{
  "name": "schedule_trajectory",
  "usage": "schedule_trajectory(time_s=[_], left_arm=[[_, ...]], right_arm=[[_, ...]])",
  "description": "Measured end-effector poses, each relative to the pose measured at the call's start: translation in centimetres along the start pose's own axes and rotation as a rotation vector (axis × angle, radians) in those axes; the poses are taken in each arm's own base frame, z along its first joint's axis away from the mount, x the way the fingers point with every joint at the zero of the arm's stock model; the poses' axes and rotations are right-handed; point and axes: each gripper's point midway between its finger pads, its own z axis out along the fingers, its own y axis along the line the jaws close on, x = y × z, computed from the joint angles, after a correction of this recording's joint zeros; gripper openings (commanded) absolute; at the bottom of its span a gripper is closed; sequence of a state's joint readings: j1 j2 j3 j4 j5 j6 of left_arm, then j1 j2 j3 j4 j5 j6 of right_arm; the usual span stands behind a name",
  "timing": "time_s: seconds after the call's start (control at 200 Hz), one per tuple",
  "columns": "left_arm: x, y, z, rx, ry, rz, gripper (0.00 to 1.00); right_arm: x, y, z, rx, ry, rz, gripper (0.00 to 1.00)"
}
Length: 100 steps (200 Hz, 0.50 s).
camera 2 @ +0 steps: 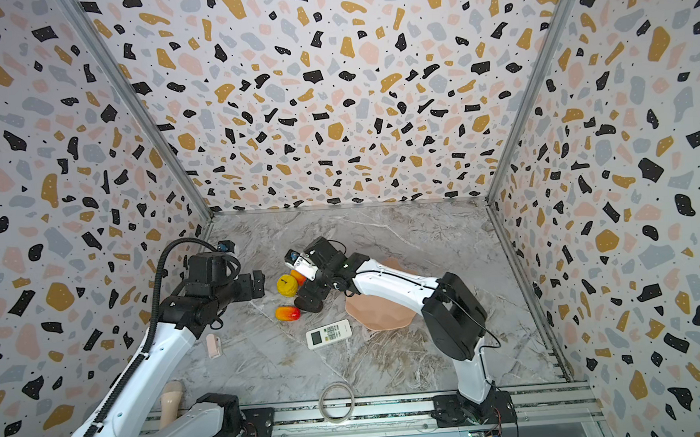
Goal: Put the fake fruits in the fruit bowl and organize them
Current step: 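Reach the right gripper over the fruits and grasp the dark avocado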
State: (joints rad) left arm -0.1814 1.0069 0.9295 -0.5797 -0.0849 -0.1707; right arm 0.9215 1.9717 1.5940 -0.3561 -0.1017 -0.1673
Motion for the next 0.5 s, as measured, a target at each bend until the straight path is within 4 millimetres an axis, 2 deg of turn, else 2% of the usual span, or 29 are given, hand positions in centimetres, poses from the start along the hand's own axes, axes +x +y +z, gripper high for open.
schedule_trajectory(time_s=[0.11, 0.22, 0.501], left_arm=[[0.0, -0.1, -0.5, 0.002, -0.007, 0.015, 1.00], [0.3, 0.0, -0.5, -0.002, 0.002, 0.031, 1.00], [0.3, 0.0, -0.5, -0.002, 0.002, 0.040, 1.00]], right_arm=[[1.3, 0.8, 2.4, -0.043, 0.079, 0.002, 0.82], [2.1, 1.0, 3.7, -0.066, 0.128, 0.008, 0.71], [3.6, 1.7, 4.6, -0.114, 0.183, 0.023, 0.65]])
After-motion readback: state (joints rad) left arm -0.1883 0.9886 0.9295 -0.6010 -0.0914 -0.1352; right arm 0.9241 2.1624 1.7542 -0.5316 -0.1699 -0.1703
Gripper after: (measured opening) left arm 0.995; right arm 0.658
